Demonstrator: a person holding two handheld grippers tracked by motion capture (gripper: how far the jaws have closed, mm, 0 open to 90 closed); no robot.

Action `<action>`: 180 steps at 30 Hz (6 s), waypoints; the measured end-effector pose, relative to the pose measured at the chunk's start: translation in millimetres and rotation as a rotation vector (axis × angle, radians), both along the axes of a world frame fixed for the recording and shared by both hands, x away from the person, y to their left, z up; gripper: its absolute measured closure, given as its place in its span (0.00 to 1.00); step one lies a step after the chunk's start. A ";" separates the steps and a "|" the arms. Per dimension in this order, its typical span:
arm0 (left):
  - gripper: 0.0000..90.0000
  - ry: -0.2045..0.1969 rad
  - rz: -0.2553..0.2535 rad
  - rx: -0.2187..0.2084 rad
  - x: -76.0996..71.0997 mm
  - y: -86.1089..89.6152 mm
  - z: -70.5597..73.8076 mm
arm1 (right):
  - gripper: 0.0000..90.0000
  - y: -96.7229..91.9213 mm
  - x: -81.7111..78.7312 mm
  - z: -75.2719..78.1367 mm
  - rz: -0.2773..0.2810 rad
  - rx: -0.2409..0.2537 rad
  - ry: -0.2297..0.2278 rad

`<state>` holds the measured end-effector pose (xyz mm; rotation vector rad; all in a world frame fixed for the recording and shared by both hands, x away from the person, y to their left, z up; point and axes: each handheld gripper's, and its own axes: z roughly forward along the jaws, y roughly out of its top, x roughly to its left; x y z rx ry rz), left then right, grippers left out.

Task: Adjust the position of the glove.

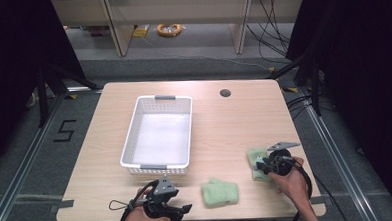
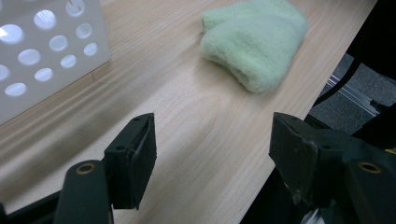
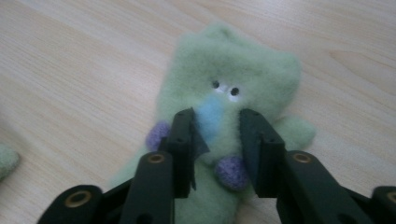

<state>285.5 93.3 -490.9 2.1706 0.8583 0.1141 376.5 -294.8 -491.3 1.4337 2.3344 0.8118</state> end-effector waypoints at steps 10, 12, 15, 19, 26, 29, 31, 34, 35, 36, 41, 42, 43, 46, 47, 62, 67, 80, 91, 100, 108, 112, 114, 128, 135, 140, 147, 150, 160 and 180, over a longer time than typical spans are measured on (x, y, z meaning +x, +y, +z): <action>0.36 0.009 0.015 -0.020 0.6 -0.9 -1.9 | 0.92 -7.4 4.6 -2.5 0.119 -0.008 -0.042; 0.36 0.019 0.014 -0.014 0.9 0.0 -2.0 | 0.92 -7.0 3.8 -0.9 0.122 0.009 -0.018; 0.36 0.004 0.003 -0.005 2.1 1.1 -1.4 | 0.93 -8.1 4.1 0.8 0.151 -0.009 -0.035; 0.36 0.019 0.022 -0.019 2.0 1.3 -1.6 | 0.93 -6.5 -2.5 10.7 0.142 0.005 -0.071; 0.34 0.005 0.015 -0.008 3.5 2.9 -1.1 | 0.93 8.1 -22.0 37.5 0.277 0.041 -0.172; 0.33 0.024 0.034 -0.021 3.2 2.2 -1.9 | 0.93 17.5 -28.4 44.7 0.325 0.066 -0.180; 0.32 0.014 0.030 -0.014 3.8 2.6 -1.7 | 0.93 21.3 -30.3 46.0 0.336 0.078 -0.177; 0.30 0.017 0.035 -0.011 5.1 3.3 -1.5 | 0.93 36.9 -36.5 49.2 0.406 0.086 -0.182; 0.29 0.017 0.035 -0.011 5.1 3.3 -1.5 | 0.93 36.9 -36.5 49.2 0.406 0.086 -0.182; 0.29 0.021 0.038 -0.028 4.5 2.5 -0.9 | 0.93 44.8 -39.0 50.3 0.452 0.095 -0.182; 0.28 0.019 0.038 -0.027 4.5 2.4 -0.7 | 0.93 66.1 -45.3 50.0 0.548 0.111 -0.185; 0.28 0.018 0.037 -0.026 4.5 2.5 -0.7 | 0.93 69.3 -46.0 50.3 0.551 0.109 -0.189; 0.28 0.017 0.028 -0.016 4.9 3.3 -0.3 | 0.93 73.1 -47.0 50.6 0.562 0.115 -0.183; 0.28 0.017 0.029 -0.017 4.9 2.9 -0.3 | 0.93 82.7 -48.0 50.6 0.609 0.116 -0.180; 0.28 0.017 0.029 -0.017 4.9 2.9 -0.3 | 0.93 82.7 -48.0 50.6 0.609 0.116 -0.180; 0.30 -0.007 0.019 -0.013 4.4 -2.7 2.3 | 0.90 103.8 -52.1 22.0 0.692 0.102 -0.087; 0.32 -0.027 -0.006 -0.019 6.2 -11.5 7.7 | 0.87 101.3 -52.4 18.4 0.673 0.099 -0.079; 0.39 -0.060 -0.042 -0.061 30.1 -45.2 19.0 | 0.67 79.2 -77.3 28.2 0.493 0.101 -0.073; 0.42 -0.005 -0.047 -0.082 43.7 -59.2 18.2 | 0.62 73.6 -91.7 17.0 0.516 0.031 0.008; 0.51 0.027 -0.101 -0.016 43.7 -60.6 4.6 | 0.78 75.0 -90.7 5.5 0.504 0.019 0.054; 0.78 -0.039 -0.126 0.015 38.0 -59.0 8.0 | 0.96 69.2 -89.8 15.0 0.498 0.045 0.011; 0.82 -0.050 -0.116 -0.040 29.9 -59.4 17.0 | 0.97 66.3 -89.4 24.0 0.494 0.042 -0.014; 0.82 -0.040 -0.102 -0.063 23.1 -58.6 20.5 | 0.97 62.7 -86.3 29.2 0.487 0.039 -0.033; 0.82 -0.008 -0.086 -0.098 5.6 -65.1 8.3 | 0.98 59.4 -49.4 24.2 0.497 0.021 -0.005; 0.79 0.029 -0.078 -0.110 4.0 -65.3 0.6 | 0.97 58.0 -46.0 11.5 0.481 0.011 0.057; 0.74 0.066 -0.074 -0.118 3.0 -61.1 0.0 | 0.87 58.1 -47.9 10.7 0.441 0.010 0.066; 0.62 0.070 -0.042 -0.142 1.3 -47.4 7.3 | 0.66 48.3 -48.6 15.7 0.385 0.047 0.020; 0.57 0.060 0.003 -0.180 6.3 -37.7 13.4 | 0.57 46.1 -51.6 24.2 0.316 0.085 -0.013; 0.50 0.086 0.069 -0.165 18.1 -46.8 5.8 | 0.53 60.7 -51.2 28.1 0.267 0.177 0.027; 0.50 0.177 0.076 -0.127 26.7 -60.5 -14.3 | 0.55 64.8 -45.6 -3.8 0.187 0.226 0.133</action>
